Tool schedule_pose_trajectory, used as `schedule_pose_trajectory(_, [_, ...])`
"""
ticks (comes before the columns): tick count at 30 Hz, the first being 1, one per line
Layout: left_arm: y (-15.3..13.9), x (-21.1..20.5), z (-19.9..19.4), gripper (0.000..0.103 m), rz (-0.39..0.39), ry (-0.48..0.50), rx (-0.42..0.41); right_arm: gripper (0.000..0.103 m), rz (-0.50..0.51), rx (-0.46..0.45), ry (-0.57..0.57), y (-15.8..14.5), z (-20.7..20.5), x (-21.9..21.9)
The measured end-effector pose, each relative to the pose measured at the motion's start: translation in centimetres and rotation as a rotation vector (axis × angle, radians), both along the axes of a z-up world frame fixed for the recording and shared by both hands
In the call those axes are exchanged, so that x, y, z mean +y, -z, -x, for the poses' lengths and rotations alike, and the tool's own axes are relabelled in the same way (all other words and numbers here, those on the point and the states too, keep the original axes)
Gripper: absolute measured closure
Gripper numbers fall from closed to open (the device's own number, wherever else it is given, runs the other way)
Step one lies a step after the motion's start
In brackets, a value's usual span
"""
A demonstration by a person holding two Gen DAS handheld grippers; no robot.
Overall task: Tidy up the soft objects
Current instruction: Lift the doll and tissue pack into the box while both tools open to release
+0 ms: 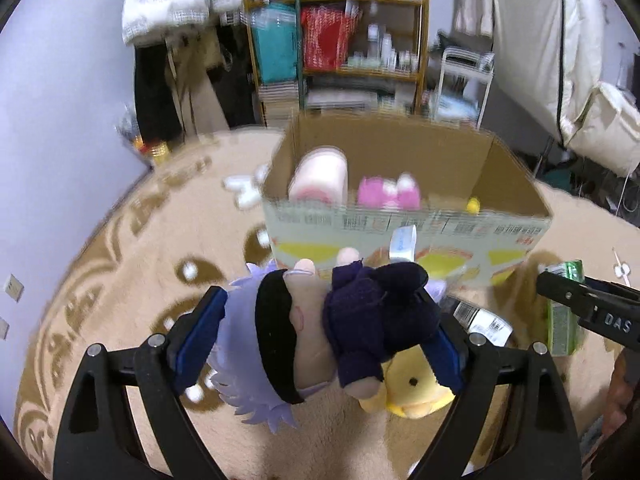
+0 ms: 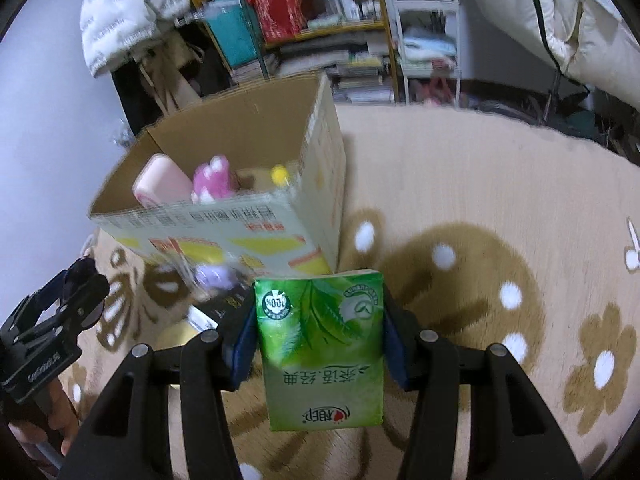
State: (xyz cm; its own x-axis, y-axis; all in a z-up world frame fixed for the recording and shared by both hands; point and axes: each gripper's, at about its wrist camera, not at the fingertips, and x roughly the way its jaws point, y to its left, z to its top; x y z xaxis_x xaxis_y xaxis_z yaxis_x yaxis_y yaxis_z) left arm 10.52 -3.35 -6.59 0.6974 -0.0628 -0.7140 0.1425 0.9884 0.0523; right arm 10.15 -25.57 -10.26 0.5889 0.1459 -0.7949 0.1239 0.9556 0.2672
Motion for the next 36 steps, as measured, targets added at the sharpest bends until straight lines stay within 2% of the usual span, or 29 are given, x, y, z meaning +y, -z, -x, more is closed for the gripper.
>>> schedule_pose_trajectory(3, [-2.1,0.2,0.8,0.014,-0.001,0.009,-0.118,0.047,-0.008,-0.091,-0.001,-1.9,0.7,-0.5])
schedule_pose_trajectory(7, [-4.0,0.5,0.8,0.014,0.006,0.02,-0.213,0.047,-0.011,-0.185,-0.002,-3.7,1.1,-1.9])
schedule_pose_trajectory(15, [-6.6,-0.3,-0.9,0.014,0.007,0.04,-0.305,0.047,-0.029,-0.302,-0.012,-6.4,0.1,-2.1])
schedule_pose_trajectory(20, [-6.8,-1.1,-2.7,0.014,-0.015,0.041,-0.323,0.047,-0.033,-0.351,-0.025,-7.1,-0.5,-2.0])
schedule_pose_trajectory(32, [-5.1,-1.0,-6.6,0.014,0.024,0.045,-0.245,0.047,-0.002,-0.4,-0.057,-6.9,-2.6,-1.8])
schedule_pose_trajectory(36, [-4.4,-0.7,-6.9,0.013,0.011,-0.006,-0.26,0.047,-0.025,-0.417,-0.055,-6.5,-3.1,-2.0])
